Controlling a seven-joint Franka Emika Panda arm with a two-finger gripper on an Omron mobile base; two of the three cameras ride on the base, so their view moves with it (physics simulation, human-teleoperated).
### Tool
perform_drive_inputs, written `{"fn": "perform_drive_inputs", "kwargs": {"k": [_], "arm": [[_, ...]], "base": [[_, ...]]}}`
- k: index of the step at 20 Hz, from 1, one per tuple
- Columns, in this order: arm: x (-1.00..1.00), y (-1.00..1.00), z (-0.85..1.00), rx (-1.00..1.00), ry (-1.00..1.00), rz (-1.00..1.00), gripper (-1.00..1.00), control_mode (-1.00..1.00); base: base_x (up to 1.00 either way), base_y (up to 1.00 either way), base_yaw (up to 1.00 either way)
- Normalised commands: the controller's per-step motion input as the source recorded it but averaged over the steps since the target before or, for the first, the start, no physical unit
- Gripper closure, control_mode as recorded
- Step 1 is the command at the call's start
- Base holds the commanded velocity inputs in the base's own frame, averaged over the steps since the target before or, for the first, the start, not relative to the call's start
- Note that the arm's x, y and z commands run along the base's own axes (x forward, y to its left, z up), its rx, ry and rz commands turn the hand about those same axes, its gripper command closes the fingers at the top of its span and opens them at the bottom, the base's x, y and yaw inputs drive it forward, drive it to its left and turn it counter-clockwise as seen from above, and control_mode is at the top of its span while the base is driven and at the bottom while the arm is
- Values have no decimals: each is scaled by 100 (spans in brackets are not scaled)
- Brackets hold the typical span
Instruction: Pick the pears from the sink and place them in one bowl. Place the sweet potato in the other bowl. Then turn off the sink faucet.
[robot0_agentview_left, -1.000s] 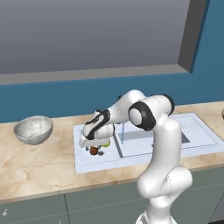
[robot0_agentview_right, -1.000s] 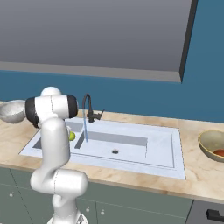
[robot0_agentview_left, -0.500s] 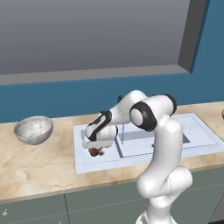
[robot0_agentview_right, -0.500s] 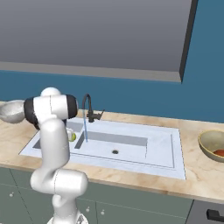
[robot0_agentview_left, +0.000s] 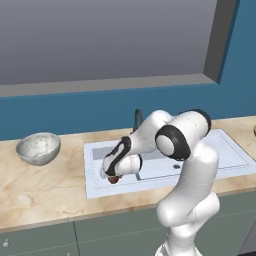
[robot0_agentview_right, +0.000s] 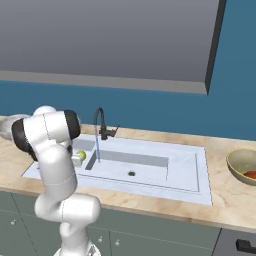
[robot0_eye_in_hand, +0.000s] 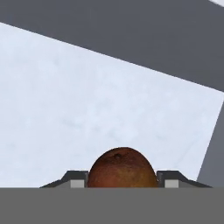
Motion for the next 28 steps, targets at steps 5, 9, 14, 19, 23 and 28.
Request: {"fn": "perform_drive_inputs", "kwargs": {"k": [5, 9, 14, 19, 23, 28], "arm": [[-13, -11, 42, 5, -13, -1, 100, -100], [0, -42, 75, 13, -10, 0, 100, -100], [1, -35, 76, 17, 1, 0, 100, -100], [25, -7, 92, 16, 23, 3, 100, -100], [50, 19, 89, 3, 41, 10, 100, -100], [63, 45, 68, 0, 36, 10, 100, -100]], "base": [[0, 0, 0], [0, 0, 0], [0, 0, 0], [0, 0, 0], [0, 0, 0], [0, 0, 0]]}}
